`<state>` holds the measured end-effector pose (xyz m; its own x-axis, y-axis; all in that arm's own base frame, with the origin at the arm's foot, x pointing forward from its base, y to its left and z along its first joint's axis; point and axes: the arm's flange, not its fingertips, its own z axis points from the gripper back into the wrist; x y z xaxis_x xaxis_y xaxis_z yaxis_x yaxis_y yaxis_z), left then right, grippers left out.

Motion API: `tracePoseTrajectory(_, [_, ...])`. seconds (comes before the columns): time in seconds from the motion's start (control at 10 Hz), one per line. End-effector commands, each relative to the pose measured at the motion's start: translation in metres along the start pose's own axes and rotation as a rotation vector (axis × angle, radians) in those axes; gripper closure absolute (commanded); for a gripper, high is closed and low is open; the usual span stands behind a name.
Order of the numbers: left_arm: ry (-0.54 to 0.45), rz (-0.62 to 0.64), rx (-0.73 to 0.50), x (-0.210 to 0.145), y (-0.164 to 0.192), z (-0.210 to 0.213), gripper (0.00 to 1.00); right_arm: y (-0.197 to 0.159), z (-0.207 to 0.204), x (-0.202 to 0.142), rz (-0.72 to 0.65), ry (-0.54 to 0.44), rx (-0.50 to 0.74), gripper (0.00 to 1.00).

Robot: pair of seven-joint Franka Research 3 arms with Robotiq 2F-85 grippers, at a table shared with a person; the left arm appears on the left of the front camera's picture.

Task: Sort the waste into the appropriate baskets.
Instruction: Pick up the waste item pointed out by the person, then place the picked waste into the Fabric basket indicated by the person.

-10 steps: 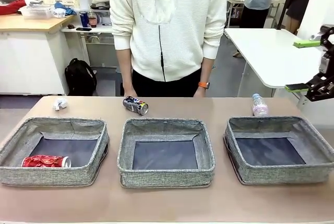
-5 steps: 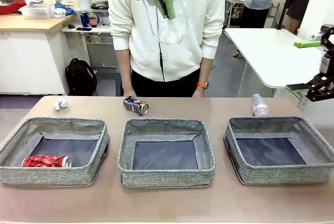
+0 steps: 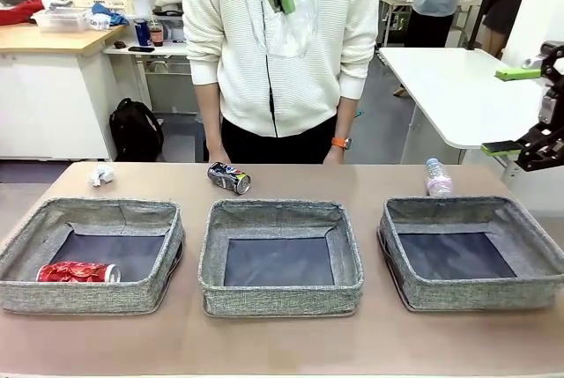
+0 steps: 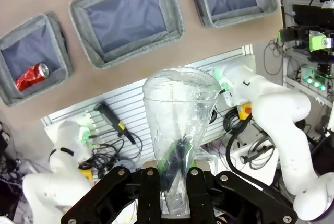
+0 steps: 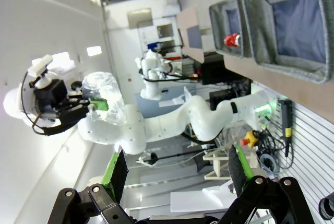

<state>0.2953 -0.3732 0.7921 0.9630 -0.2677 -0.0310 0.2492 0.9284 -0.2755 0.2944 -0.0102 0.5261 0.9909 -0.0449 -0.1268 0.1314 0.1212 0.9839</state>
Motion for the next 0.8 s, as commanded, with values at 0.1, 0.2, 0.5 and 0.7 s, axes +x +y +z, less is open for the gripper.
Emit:
tracePoseTrajectory(0.1, [-0.004, 0.012, 0.007, -0.0028, 0.0037, -0.0014, 0.96, 0.0063, -0.0006, -0.0007, -0.015, 0.000, 0.020, 0.00])
tracePoseTrajectory(0.2, [-0.004, 0.012, 0.007, -0.0028, 0.0037, -0.0014, 0.96, 0.0063, -0.0006, -0.0007, -0.015, 0.000, 0.020, 0.00])
tracePoseTrajectory(0.5, [-0.004, 0.012, 0.007, -0.0028, 0.0037, -0.0014, 0.96, 0.0063, -0.0006, -0.0007, -0.015, 0.000, 0.020, 0.00])
tracePoseTrajectory(0.7, [-0.004, 0.012, 0.007, -0.0028, 0.0037, -0.0014, 0.96, 0.0063, -0.0006, -0.0007, -0.015, 0.000, 0.020, 0.00])
